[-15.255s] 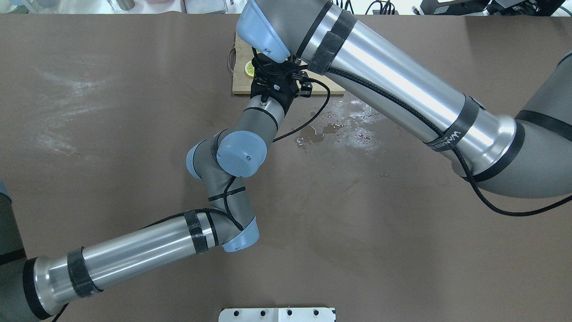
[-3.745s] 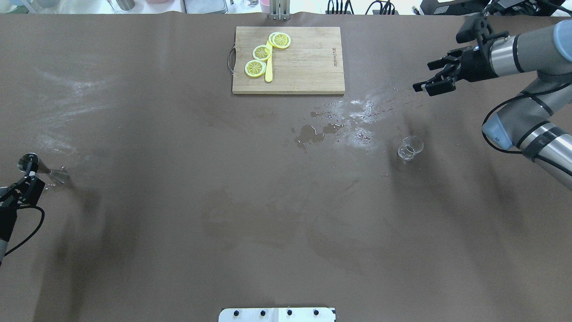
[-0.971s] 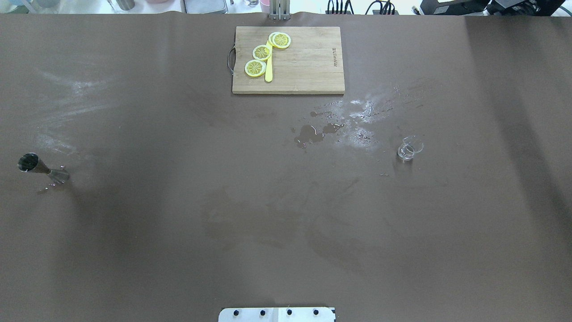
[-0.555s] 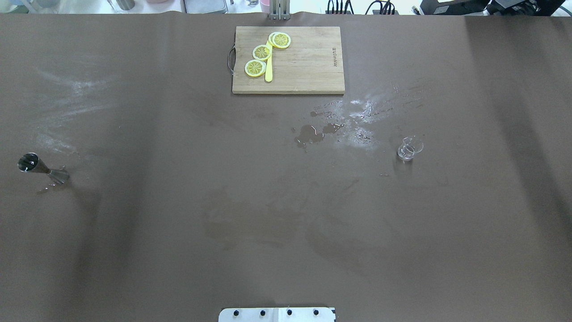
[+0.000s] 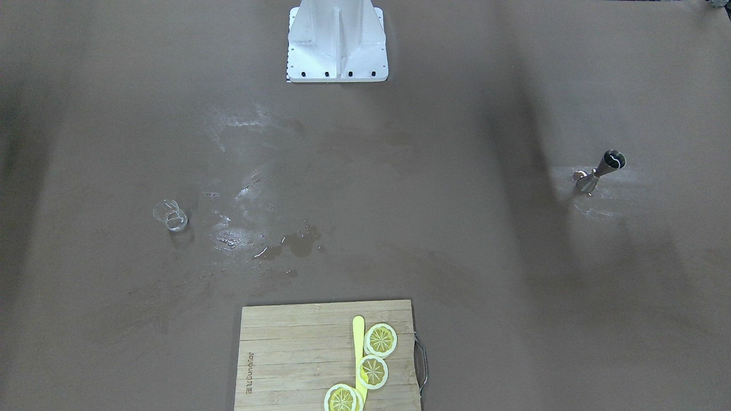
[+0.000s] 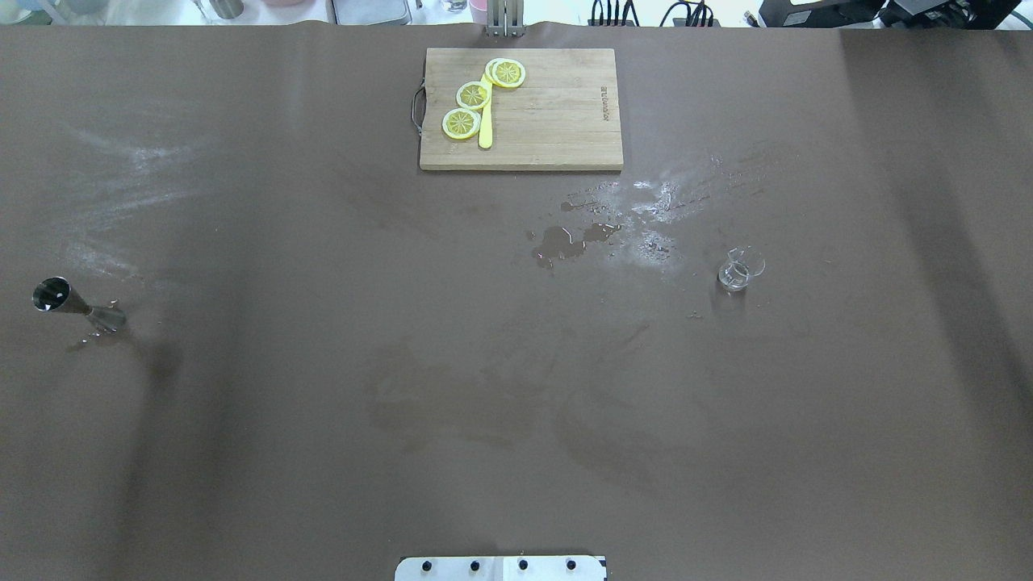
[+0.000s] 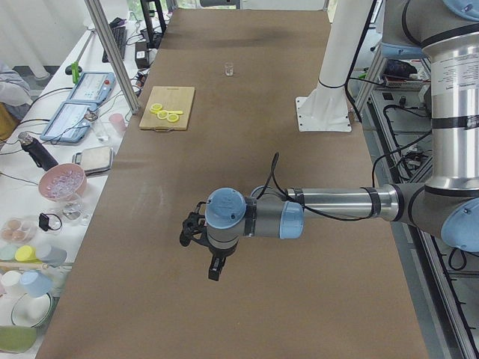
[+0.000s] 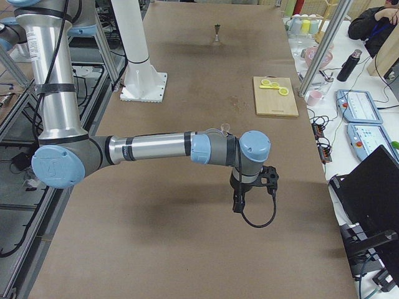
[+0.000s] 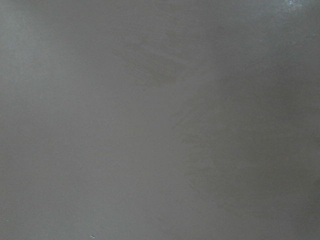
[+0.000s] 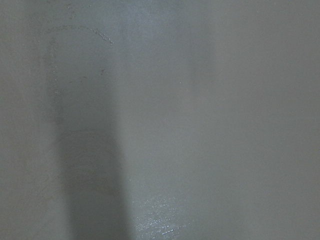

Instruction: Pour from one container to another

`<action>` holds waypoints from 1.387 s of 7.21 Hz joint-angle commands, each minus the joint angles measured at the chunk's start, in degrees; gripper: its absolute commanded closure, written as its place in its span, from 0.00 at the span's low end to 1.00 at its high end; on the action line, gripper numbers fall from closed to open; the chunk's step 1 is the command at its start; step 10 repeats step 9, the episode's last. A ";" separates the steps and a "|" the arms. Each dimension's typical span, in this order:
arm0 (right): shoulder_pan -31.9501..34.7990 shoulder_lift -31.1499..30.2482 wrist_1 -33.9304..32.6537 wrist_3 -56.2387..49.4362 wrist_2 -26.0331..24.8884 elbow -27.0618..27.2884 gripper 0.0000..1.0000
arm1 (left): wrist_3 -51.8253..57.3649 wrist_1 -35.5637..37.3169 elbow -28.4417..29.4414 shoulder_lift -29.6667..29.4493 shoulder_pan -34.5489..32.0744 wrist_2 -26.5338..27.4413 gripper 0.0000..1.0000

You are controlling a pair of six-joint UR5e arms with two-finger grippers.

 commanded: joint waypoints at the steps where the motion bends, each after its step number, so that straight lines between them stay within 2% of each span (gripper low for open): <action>1: 0.00 0.00 0.03 -0.02 0.10 -0.12 0.00 | -5.67 4.90 0.33 -0.80 -1.79 -0.36 0.02; 5: 0.00 0.00 -0.06 -0.02 0.10 -0.29 0.00 | -5.37 3.61 1.21 0.51 -2.16 -0.10 0.02; 8: 0.00 0.00 -0.06 -0.02 0.10 -0.56 0.00 | -5.45 4.57 -0.64 0.78 -2.33 -2.81 0.02; 10: -0.17 -0.18 0.03 0.15 0.10 -0.64 0.00 | -5.45 4.74 -0.81 0.69 -2.25 -2.74 0.02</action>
